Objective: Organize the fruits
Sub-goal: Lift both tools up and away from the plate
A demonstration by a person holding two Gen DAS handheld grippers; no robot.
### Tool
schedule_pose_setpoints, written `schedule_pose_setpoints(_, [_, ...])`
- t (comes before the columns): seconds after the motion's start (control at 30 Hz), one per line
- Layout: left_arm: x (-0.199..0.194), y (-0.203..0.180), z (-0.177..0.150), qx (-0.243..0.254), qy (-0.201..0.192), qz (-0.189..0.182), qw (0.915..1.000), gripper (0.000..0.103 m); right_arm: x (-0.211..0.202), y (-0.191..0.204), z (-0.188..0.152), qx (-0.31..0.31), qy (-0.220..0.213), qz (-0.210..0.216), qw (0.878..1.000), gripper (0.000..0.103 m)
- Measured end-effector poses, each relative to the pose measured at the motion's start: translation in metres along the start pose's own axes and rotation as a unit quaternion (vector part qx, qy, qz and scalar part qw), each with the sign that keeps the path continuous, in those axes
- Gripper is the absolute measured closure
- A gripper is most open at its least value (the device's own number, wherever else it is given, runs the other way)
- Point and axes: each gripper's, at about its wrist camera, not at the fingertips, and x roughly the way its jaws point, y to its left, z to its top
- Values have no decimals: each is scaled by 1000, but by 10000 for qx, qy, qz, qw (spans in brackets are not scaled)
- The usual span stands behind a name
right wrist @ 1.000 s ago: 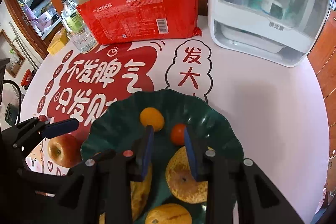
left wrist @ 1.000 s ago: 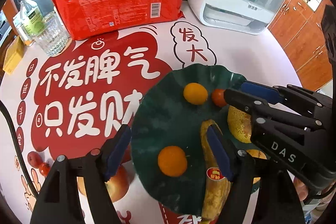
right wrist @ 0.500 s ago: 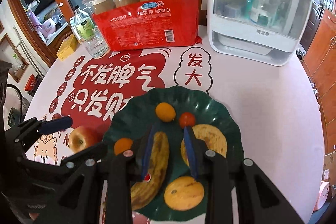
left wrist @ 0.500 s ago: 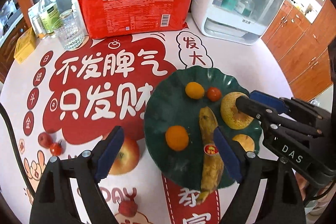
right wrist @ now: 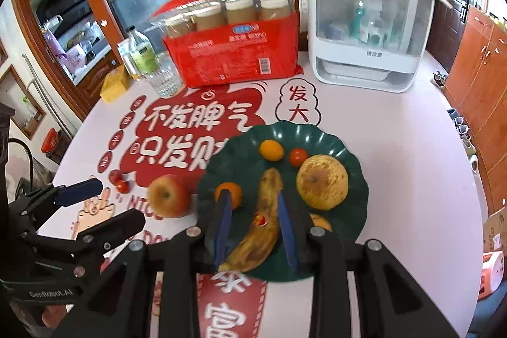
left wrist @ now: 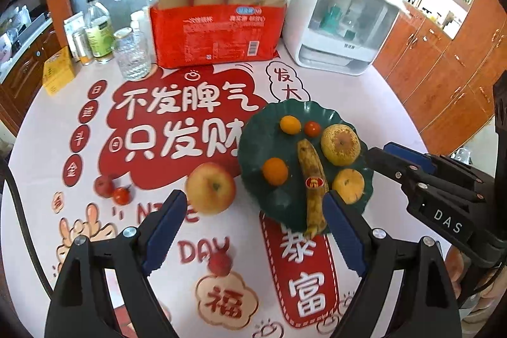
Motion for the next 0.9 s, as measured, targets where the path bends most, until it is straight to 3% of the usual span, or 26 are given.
schedule_pose_setpoints(0.47, [-95,74,-24,1,-323,105,9994,14,-63,66,-18,45,-355,-2,9994,66])
schedule_pose_setpoints(0.63, [-122,97,-12,59,-504,155,9986,14,-84,93,-7,-64,-579,-16,9983,64])
schedule_pose_setpoints(0.9, [-151,135,20,307,-881,392,9949,14,-103,140,29,-286,-972,-34,9948,47])
